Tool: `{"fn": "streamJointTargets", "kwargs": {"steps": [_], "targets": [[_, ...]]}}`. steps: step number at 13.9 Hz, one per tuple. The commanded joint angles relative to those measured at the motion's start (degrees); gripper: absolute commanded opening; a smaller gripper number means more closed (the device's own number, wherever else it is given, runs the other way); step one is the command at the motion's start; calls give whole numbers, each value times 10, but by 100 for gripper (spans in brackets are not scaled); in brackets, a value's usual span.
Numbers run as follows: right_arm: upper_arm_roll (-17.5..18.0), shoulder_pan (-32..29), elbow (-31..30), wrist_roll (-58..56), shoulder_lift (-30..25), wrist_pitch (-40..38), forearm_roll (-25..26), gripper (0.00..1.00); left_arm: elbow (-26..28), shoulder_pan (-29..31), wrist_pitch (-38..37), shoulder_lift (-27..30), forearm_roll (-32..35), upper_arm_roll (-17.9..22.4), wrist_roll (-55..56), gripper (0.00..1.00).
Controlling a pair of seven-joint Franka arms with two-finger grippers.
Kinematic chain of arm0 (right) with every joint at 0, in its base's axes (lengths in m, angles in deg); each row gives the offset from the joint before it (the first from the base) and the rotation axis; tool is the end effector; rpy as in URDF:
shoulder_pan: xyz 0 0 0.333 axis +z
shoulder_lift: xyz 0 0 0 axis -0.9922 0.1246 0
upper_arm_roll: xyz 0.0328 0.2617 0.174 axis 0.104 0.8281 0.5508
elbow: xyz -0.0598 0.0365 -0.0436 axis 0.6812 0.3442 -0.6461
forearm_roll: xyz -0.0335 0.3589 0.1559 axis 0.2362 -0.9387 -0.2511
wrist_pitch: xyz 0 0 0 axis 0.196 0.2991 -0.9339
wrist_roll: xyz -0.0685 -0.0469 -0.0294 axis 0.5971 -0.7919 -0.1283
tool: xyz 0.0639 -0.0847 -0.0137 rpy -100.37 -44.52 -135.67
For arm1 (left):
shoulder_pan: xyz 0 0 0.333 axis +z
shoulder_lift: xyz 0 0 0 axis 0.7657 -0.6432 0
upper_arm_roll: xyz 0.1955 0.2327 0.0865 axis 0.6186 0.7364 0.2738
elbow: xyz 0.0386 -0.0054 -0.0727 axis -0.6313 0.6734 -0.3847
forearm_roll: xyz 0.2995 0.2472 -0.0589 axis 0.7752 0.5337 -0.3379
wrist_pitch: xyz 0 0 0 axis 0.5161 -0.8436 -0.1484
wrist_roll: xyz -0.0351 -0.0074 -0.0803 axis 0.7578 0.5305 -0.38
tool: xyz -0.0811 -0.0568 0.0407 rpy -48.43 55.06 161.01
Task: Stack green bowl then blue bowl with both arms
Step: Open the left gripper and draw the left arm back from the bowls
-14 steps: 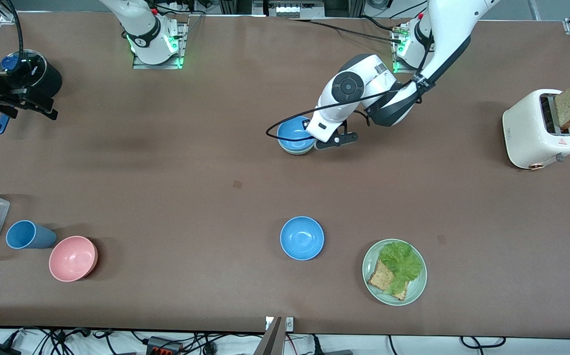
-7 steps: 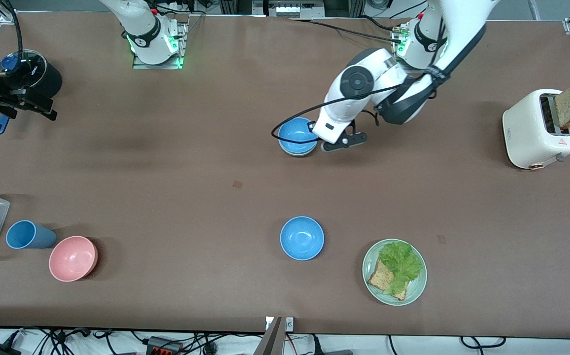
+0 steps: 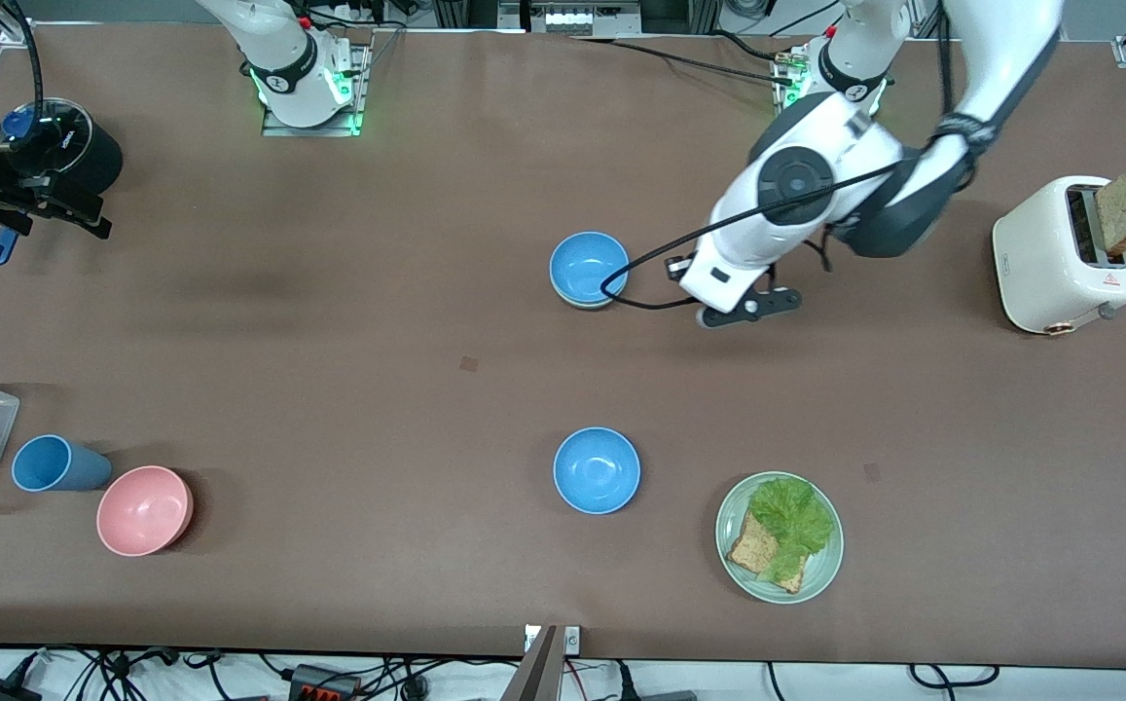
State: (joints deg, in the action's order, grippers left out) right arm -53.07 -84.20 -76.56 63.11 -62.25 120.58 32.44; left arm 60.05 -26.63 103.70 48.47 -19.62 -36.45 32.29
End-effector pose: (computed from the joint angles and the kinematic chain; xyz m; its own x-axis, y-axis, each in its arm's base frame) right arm 0.5279 -0.0342 0.5764 0.9992 -0.0382 -0.0149 -0.0384 -0.9992 -0.0120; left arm 0.5344 -0.2933 0.4171 0.9554 0.1823 -0.2322 0.1812 -0.9831 -0.0263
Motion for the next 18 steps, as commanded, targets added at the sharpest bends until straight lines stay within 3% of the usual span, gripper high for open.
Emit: {"fn": "streamJointTargets", "kwargs": {"steps": [1,2,4,5,7,13,14,18], "targets": [[11,-14,-7,-11,-4,4,6,100,-76,33,-104,16,15,-24,-85,49],[11,-13,-7,-11,-4,4,6,100,-119,47,-159,16,15,-40,-123,60],[11,-13,-7,-11,-4,5,6,100,-191,62,-251,15,15,-48,-168,71],[12,-12,-7,-11,-4,5,6,100,-198,65,-260,15,15,-41,-186,77],[12,-11,-7,-11,-4,5,6,100,-175,95,-251,7,16,-38,-222,100],[11,-11,-5,-11,-4,7,6,100,-170,96,-245,25,26,-27,-250,100],[11,-11,-6,-11,-4,7,6,100,-162,95,-232,43,25,-6,-267,100],[11,-11,-5,-11,0,11,6,100,-96,78,-105,166,-7,146,-387,100]]}}
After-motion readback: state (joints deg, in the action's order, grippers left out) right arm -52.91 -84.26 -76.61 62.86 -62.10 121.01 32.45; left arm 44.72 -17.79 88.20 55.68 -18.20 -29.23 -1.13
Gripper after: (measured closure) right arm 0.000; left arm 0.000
